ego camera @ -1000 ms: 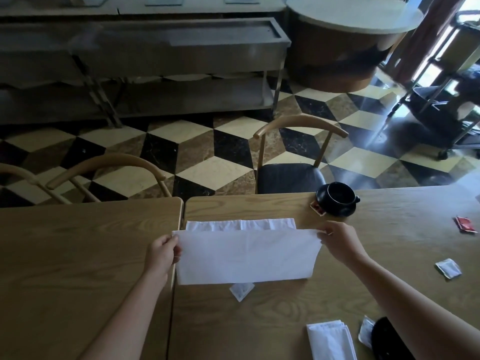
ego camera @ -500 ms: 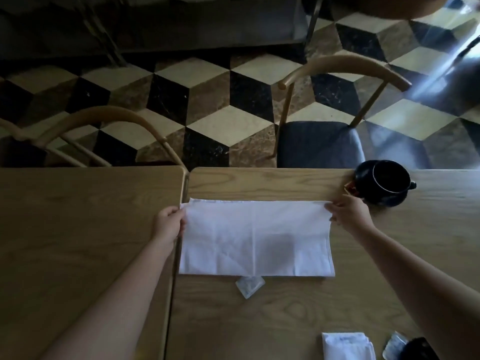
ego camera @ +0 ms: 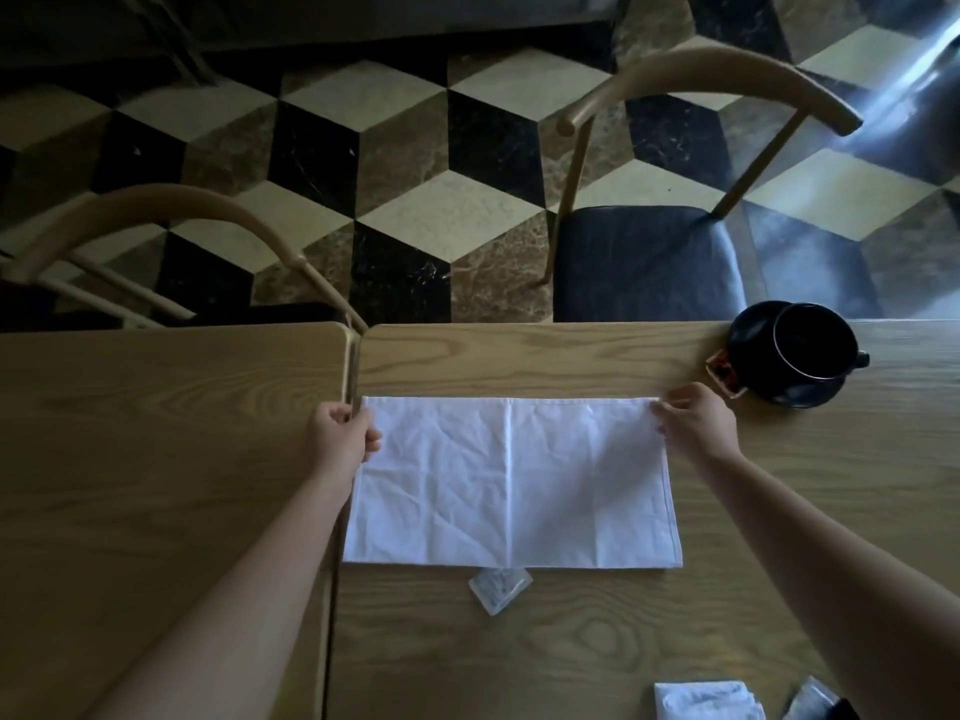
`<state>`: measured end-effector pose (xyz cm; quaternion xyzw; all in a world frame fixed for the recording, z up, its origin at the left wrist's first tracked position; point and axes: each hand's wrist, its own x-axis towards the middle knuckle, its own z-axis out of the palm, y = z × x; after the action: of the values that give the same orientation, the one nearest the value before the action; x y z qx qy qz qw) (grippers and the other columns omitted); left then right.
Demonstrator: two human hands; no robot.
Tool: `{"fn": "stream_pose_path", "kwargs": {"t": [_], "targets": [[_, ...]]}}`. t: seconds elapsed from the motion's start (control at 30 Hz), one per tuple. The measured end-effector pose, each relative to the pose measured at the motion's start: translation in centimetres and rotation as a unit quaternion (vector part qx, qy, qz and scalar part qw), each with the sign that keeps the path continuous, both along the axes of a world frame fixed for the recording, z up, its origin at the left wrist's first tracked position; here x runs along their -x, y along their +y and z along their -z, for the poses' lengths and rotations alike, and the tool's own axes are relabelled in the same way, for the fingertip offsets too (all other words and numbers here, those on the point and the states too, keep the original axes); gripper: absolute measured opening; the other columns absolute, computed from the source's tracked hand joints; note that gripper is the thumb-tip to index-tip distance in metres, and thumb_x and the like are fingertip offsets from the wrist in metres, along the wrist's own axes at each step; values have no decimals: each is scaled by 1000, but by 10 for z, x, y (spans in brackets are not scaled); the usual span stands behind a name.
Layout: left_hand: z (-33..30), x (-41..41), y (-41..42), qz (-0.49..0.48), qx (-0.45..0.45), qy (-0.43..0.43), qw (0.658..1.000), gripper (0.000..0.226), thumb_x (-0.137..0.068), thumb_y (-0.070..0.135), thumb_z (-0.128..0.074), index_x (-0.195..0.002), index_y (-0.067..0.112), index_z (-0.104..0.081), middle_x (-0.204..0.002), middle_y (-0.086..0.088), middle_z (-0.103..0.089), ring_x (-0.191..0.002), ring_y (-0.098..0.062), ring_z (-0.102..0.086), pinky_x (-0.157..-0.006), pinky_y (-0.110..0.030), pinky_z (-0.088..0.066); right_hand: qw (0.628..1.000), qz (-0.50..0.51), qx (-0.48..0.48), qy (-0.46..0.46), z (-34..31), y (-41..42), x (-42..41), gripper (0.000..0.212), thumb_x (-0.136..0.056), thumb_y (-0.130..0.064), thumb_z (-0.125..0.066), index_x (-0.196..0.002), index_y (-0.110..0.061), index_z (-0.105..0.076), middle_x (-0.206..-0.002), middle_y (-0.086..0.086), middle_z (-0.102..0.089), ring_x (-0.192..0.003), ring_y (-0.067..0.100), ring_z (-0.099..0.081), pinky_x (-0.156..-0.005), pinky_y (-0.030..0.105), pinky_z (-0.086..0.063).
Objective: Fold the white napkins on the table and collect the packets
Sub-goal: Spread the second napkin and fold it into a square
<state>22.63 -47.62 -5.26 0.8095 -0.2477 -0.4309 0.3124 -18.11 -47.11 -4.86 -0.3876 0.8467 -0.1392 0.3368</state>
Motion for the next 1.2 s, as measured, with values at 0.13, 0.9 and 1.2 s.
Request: {"fn": "stream_pose_path", "kwargs": {"t": [0.13,0.9,1.2], "targets": [[-7,25,27,88,53,-95,990,14,-92,15,-55,-83,23,-48,-67,-6,-64,-58,-26,-63,-53,-37,-49,997,-31,64,18,-17,29,-40,5,-89,-18,-63,-89,-19,-58,-93,5,-57,-78,14,-47,-66,28,-31],[12,73,132,243,-195,46,949,25,-89,23,-49,-76,7,-62,-59,-8,-73,-53,-23,-72,-44,-26,-52,973,-172,-68,-140,12,159,-138,7,-84,-11,-64,-83,-17,-68,-76,-5,-69,-73,12,-66,-62,17,-45],[13,-21,126,103,-262,6,960,51,-95,32,-44,-75,-9,-66,-57,-23,-69,-42,-30,-65,-36,-20,-42,988,-130,-77,-14,2,171,-26,17,-79,-8,-67,-74,-24,-65,-72,-11,-67,-69,7,-62,-59,14,-39]]}}
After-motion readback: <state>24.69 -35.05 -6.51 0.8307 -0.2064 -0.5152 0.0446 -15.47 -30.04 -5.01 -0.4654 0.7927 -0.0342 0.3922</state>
